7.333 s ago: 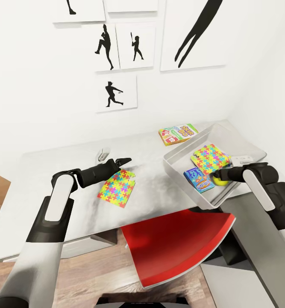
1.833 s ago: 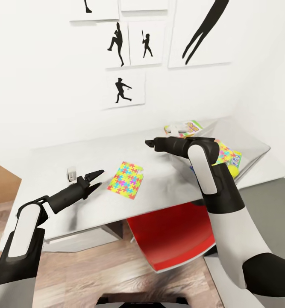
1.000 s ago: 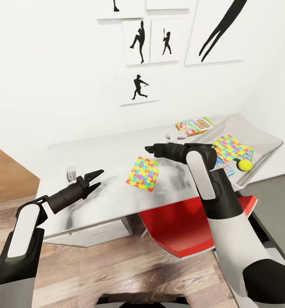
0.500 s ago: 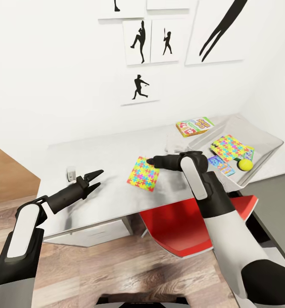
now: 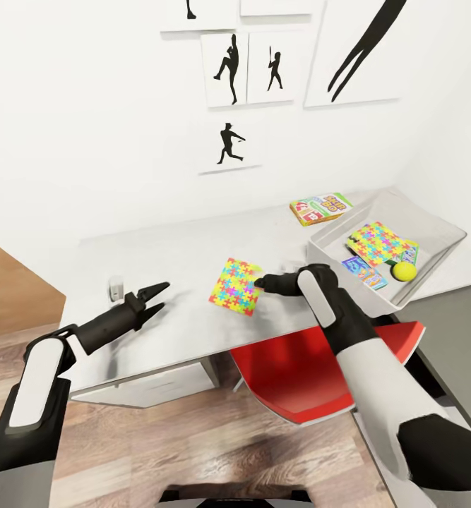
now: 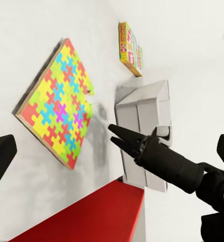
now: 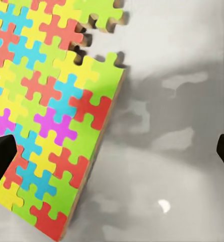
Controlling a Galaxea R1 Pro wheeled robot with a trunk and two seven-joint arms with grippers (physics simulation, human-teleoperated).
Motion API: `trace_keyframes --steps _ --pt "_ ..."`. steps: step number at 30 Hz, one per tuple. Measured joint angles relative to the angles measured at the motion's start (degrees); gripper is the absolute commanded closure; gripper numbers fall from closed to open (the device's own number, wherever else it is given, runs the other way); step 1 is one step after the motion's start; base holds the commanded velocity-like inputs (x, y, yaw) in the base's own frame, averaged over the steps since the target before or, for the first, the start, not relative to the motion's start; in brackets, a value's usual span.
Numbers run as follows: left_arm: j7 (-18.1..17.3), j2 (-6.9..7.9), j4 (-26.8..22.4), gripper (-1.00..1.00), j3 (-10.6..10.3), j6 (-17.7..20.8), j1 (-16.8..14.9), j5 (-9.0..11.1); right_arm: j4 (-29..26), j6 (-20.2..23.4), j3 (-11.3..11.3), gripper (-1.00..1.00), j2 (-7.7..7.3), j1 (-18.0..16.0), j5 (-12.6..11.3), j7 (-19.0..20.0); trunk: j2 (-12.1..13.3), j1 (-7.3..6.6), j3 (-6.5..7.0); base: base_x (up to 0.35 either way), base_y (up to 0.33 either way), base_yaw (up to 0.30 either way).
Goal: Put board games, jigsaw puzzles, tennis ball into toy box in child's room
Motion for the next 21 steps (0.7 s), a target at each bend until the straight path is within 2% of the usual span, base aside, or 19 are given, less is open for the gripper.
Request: trace_keyframes --steps 8,21 --pt "0.0 1.35 0.0 -1.00 0.0 0.0 0.3 0.0 6.1 -3.3 -1.2 -1.00 -0.64 -1.6 -0.2 0.1 0.0 0.00 0.00 0.000 0.000 -0.006" --pt "0.0 1.86 0.0 -1.00 1.3 0.0 0.4 0.2 11.4 -4.6 -3.3 -1.00 -0.83 -5.0 -0.4 0.2 0.0 0.00 0.00 0.000 0.000 -0.001"
